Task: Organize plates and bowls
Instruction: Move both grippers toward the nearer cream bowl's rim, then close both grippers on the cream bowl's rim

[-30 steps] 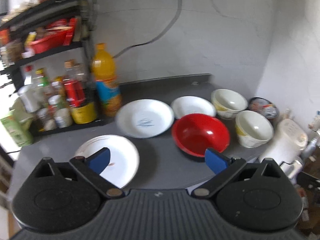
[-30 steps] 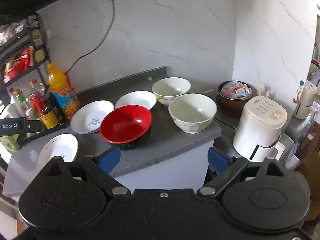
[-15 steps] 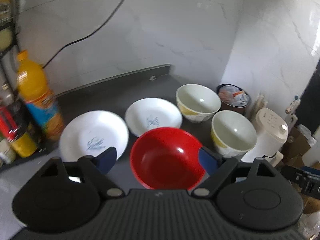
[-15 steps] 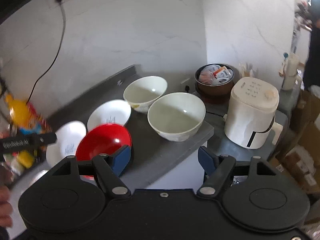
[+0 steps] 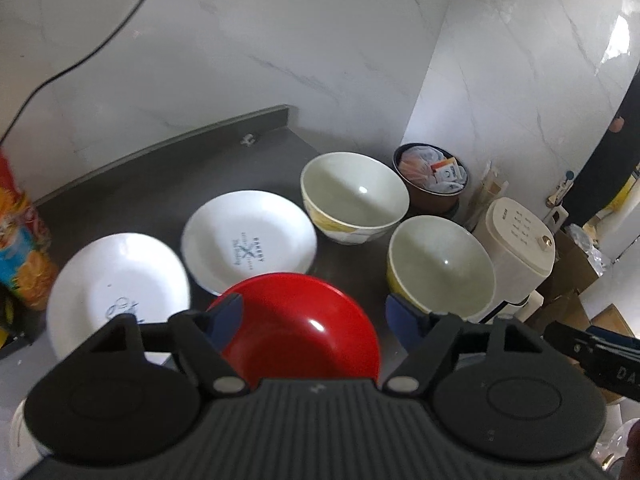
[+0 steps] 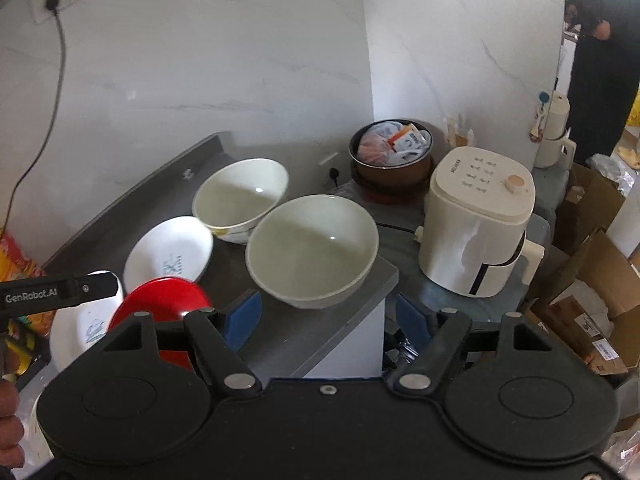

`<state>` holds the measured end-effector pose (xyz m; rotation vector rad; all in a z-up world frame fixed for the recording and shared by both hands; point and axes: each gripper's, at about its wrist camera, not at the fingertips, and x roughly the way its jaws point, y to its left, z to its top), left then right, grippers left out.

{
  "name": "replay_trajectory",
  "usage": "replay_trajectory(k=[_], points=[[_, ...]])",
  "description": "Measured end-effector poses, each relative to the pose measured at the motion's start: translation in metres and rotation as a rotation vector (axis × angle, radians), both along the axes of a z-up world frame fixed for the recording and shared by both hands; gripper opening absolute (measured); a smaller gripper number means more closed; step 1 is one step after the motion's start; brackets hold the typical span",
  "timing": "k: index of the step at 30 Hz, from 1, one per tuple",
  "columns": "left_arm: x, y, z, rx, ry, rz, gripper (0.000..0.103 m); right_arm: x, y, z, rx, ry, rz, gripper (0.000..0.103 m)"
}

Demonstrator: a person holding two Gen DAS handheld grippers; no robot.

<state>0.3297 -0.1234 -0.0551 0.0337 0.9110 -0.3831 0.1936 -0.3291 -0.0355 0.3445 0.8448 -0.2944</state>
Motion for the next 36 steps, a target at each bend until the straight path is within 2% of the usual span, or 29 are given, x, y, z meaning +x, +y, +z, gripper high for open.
replay_trajectory(k=[11, 19, 23, 28, 30, 33, 36], points=[[0.045, -0.081, -0.02, 0.019, 0.035, -0.03, 0.074, 0.043, -0.065, -0.04, 0.023, 0.045, -0.018, 0.071], [0.068, -0.143, -0.055, 0.082, 0.068, -0.055, 0.073, 0.069, -0.107, -0.085, 0.077, 0.116, -0.011, 0.064], [0.081, -0.154, -0.079, 0.102, 0.129, -0.029, 0.062, 0.079, -0.115, -0.103, 0.119, 0.145, 0.017, 0.061], [0.092, -0.162, -0.101, 0.113, 0.175, -0.007, 0.055, 0.094, -0.124, -0.116, 0.18, 0.137, 0.041, 0.061], [0.096, -0.165, -0.106, 0.108, 0.189, 0.0, 0.048, 0.1, -0.127, -0.117, 0.202, 0.15, 0.028, 0.06], [0.098, -0.17, -0.109, 0.107, 0.192, 0.01, 0.044, 0.103, -0.125, -0.114, 0.198, 0.146, 0.037, 0.054], [0.099, -0.172, -0.109, 0.114, 0.184, 0.02, 0.042, 0.101, -0.127, -0.11, 0.187, 0.13, 0.037, 0.05]])
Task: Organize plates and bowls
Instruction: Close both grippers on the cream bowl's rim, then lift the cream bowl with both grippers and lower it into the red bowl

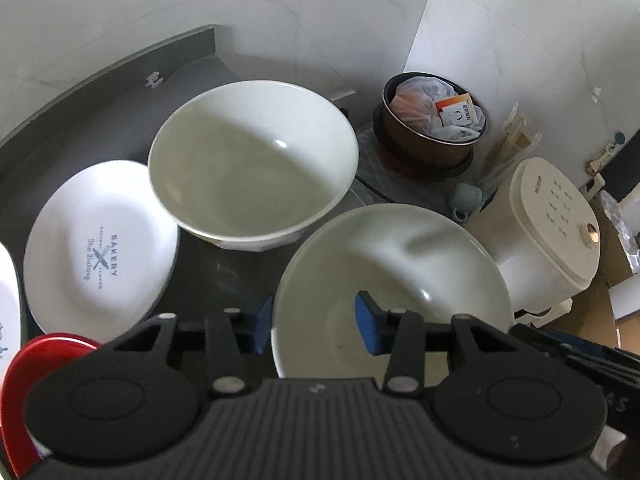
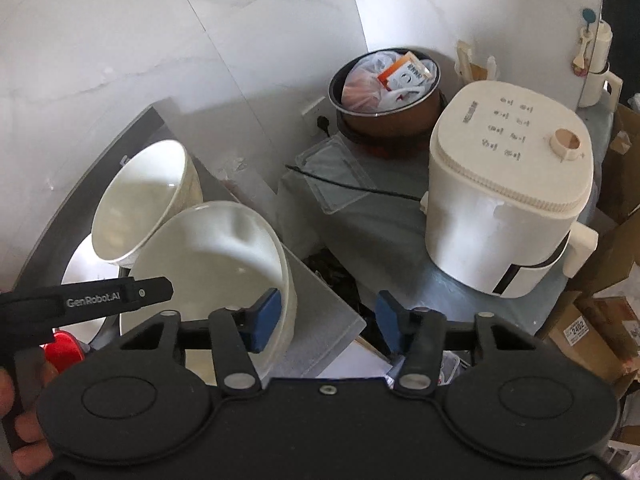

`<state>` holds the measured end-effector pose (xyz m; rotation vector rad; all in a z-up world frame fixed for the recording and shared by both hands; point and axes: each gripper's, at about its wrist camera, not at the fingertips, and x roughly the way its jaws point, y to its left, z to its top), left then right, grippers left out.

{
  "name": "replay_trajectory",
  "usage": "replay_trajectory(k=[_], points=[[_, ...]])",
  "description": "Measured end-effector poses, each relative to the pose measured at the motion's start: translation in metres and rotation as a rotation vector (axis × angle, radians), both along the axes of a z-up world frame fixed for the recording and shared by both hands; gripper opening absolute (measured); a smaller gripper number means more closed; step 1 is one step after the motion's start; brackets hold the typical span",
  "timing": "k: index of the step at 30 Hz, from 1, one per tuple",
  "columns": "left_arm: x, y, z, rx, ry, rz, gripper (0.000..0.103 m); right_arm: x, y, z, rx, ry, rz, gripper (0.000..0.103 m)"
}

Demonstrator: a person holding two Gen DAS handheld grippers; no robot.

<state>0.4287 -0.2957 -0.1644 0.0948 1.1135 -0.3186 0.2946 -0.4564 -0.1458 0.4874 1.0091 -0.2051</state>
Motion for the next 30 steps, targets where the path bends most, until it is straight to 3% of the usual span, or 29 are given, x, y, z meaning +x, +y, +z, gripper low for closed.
replay_trajectory(k=[4, 6, 12, 16, 18, 20, 25, 30], points=[[0.001, 0.002, -0.001, -0.001, -0.007, 0.016, 0.035, -0.003, -0.008, 0.005, -0.014, -0.011, -0.024, 0.047], [0.001, 0.003, -0.003, 0.013, -0.011, 0.021, 0.027, -0.001, -0.012, 0.003, -0.011, -0.005, -0.018, 0.047], [0.006, 0.015, -0.009, -0.001, 0.03, 0.066, 0.009, 0.005, -0.008, -0.005, 0.077, -0.004, 0.01, 0.047], [0.005, 0.019, -0.008, -0.017, 0.032, 0.077, 0.006, 0.009, 0.001, -0.011, 0.088, 0.013, 0.048, 0.046], [0.004, 0.021, -0.007, -0.025, 0.04, 0.084, 0.005, 0.011, 0.003, -0.02, 0.105, 0.043, 0.06, 0.033], [0.002, 0.021, -0.004, -0.041, 0.033, 0.081, 0.004, 0.011, 0.004, -0.023, 0.161, 0.036, 0.069, 0.013], [-0.007, 0.016, 0.01, -0.022, -0.021, 0.055, 0.004, 0.011, 0.012, -0.011, 0.109, 0.023, 0.095, 0.013], [-0.013, 0.026, 0.025, -0.061, -0.033, 0.069, 0.004, 0.005, 0.016, 0.007, 0.089, -0.016, 0.099, 0.013]])
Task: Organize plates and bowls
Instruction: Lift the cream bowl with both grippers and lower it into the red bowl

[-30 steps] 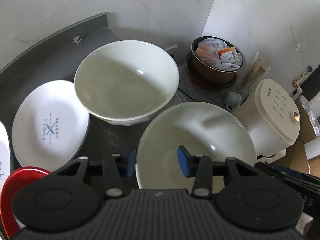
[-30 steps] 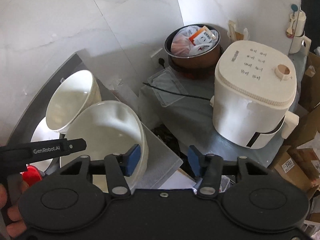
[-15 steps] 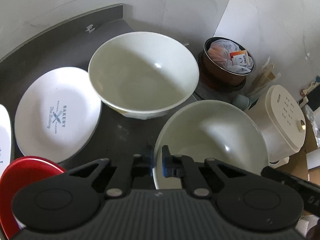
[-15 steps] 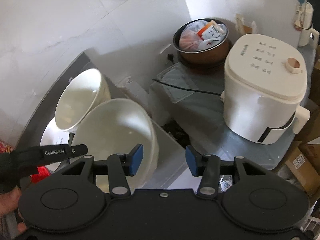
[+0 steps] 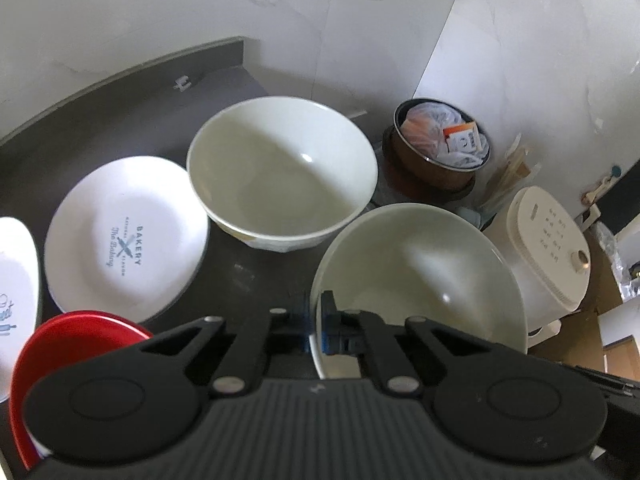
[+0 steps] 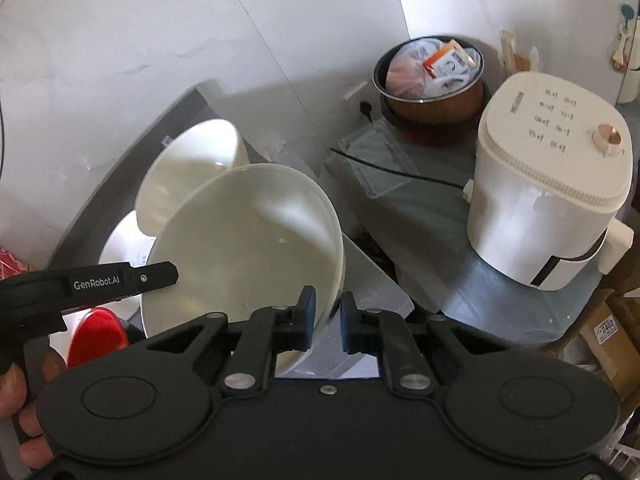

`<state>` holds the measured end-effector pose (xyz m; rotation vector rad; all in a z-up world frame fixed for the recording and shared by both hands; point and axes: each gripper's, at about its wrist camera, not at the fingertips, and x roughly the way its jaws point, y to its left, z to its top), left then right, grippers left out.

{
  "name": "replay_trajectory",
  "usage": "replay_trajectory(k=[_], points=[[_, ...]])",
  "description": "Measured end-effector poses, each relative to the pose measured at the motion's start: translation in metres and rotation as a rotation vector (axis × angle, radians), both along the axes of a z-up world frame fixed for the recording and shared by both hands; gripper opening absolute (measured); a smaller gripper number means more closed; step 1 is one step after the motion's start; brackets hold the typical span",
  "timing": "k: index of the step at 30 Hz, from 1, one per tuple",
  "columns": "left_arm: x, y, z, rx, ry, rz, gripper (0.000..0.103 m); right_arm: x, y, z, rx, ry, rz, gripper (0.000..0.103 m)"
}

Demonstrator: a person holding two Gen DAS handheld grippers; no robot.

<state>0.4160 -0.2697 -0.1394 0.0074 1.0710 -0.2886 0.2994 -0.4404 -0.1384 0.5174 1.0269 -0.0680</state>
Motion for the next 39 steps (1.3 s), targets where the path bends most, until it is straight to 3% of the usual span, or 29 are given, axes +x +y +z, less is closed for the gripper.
replay_trajectory(k=[11, 20, 39], points=[[-0.022, 0.034, 0.045, -0.03, -0.086, 0.045, 0.004, -0.012, 0.029, 0.039, -0.026, -0.1, 0.038, 0.013], [-0.041, 0.085, 0.071, -0.057, -0.122, 0.112, 0.004, -0.021, 0.069, 0.063, -0.039, -0.158, 0.104, 0.013], [-0.067, 0.176, 0.063, -0.033, -0.07, 0.216, 0.004, -0.03, 0.15, 0.056, -0.019, -0.12, 0.21, 0.013]])
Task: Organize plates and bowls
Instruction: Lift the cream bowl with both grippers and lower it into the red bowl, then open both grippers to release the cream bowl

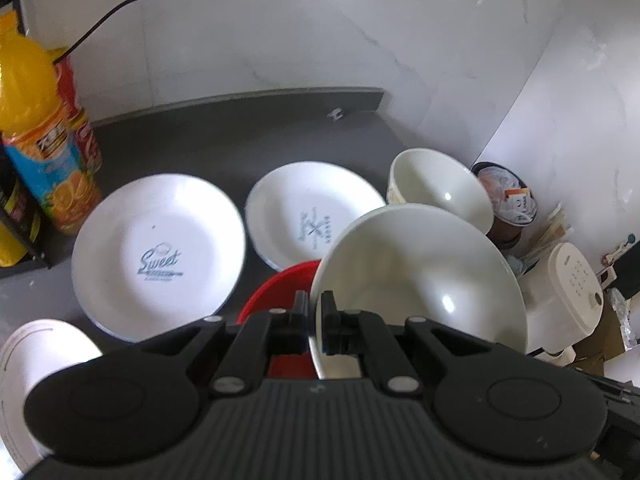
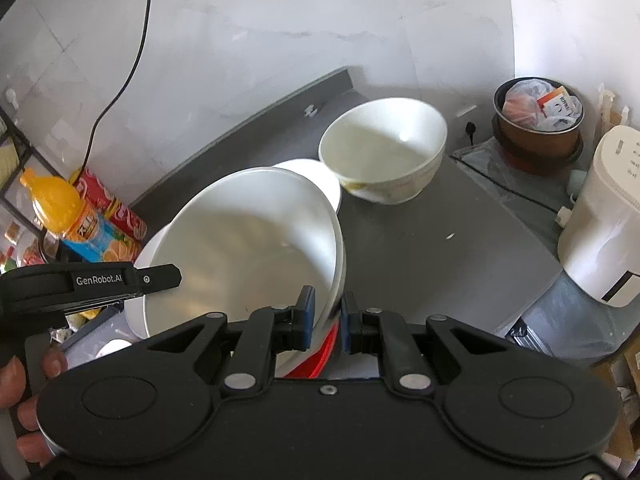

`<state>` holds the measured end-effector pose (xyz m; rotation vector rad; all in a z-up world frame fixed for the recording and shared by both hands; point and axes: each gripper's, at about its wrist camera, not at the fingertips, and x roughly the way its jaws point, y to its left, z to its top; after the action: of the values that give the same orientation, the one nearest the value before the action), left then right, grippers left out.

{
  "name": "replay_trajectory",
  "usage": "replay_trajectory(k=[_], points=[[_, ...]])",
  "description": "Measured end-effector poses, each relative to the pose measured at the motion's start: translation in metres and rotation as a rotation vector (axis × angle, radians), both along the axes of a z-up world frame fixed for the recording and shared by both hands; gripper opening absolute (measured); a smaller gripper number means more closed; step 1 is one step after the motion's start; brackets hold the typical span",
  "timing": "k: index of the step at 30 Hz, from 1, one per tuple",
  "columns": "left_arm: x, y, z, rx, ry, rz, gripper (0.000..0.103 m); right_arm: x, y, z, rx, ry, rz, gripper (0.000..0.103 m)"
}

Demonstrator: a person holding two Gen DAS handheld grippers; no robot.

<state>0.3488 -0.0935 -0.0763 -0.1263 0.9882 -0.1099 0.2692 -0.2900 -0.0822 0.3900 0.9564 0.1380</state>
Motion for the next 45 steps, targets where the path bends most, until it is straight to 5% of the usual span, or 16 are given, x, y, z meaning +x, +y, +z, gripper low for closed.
replay_trajectory(k=[20, 30, 33, 35, 39, 45], points=[[0.003, 0.032, -0.046, 0.063, 0.125, -0.031, 0.004, 0.0, 0.046, -0.025, -0.069, 0.073, 0.027, 0.016], [0.013, 0.022, -0.034, 0.122, 0.1, -0.065, 0.01, 0.004, 0.037, -0.013, -0.097, 0.037, 0.023, 0.021], [0.017, 0.021, -0.026, 0.139, 0.091, -0.048, 0.018, 0.006, 0.032, -0.005, -0.089, 0.019, 0.008, 0.036], [0.021, 0.02, -0.02, 0.13, 0.079, -0.038, 0.028, 0.006, 0.027, 0.0, -0.089, 0.008, -0.016, 0.06], [0.025, 0.015, -0.012, 0.115, 0.051, -0.021, 0.056, 0.007, 0.015, 0.006, -0.099, -0.011, -0.05, 0.07], [0.036, -0.001, -0.01, 0.107, 0.055, -0.019, 0.063, 0.01, -0.005, 0.009, -0.141, -0.046, -0.136, 0.1]])
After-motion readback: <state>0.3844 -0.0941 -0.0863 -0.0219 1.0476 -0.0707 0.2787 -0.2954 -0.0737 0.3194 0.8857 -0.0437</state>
